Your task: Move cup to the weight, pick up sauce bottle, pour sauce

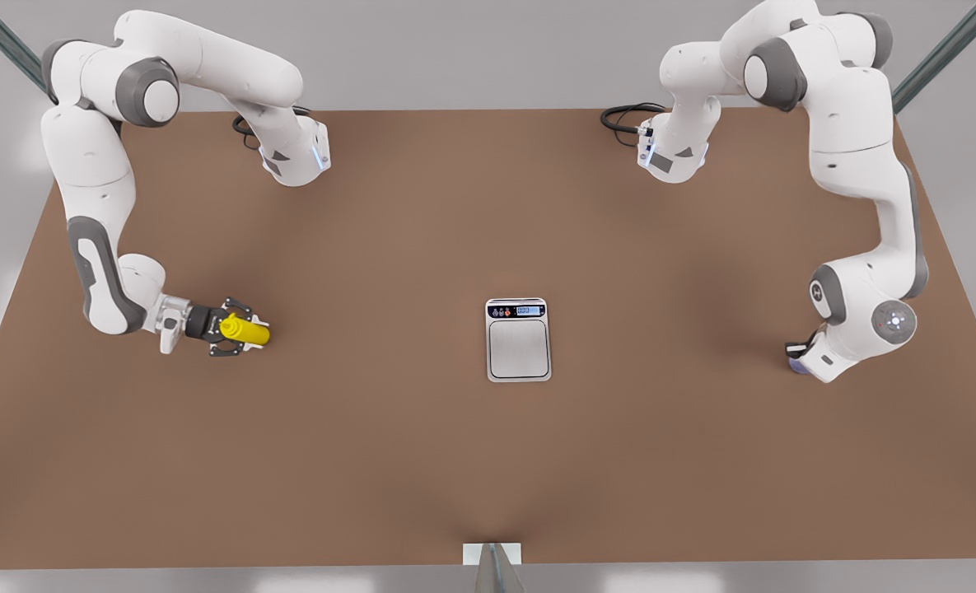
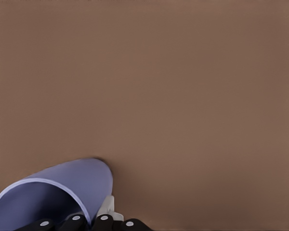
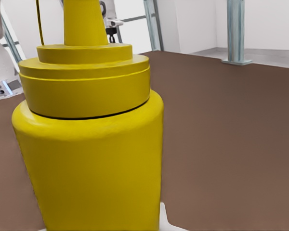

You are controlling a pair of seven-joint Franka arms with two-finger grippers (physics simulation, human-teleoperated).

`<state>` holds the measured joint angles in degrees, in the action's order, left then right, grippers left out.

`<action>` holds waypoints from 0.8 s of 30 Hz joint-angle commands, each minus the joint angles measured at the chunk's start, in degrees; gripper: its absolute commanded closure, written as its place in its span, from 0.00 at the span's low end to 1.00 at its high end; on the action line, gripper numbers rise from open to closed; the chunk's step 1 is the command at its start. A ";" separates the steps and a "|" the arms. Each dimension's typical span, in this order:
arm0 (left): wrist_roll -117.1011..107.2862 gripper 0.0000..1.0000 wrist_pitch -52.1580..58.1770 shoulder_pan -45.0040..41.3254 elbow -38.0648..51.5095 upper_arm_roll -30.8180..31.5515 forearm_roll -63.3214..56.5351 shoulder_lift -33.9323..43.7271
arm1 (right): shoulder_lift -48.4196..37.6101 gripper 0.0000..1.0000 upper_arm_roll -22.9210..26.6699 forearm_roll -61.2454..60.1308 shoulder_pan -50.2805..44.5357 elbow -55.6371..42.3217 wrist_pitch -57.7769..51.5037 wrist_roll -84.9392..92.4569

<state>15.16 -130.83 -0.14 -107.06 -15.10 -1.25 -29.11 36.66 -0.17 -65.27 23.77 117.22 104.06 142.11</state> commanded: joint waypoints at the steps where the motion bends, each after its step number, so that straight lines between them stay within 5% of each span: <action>1: -0.12 0.79 0.22 -0.12 0.01 0.07 5.55 0.28 | -0.01 0.42 0.00 -0.03 0.05 0.03 -0.08 0.01; 19: -32.91 0.79 4.00 -14.98 0.63 4.73 5.55 3.45 | -2.56 0.42 0.09 -0.03 -0.39 -1.02 -0.88 -1.57; 24: -46.62 0.79 11.65 -18.76 6.96 8.59 5.55 3.01 | -5.64 0.42 0.08 -0.03 -3.55 -1.29 1.58 -7.29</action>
<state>-33.00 -119.15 -18.95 -99.89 -5.80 1.32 -26.14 31.11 -0.09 -65.27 20.17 115.28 105.69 134.67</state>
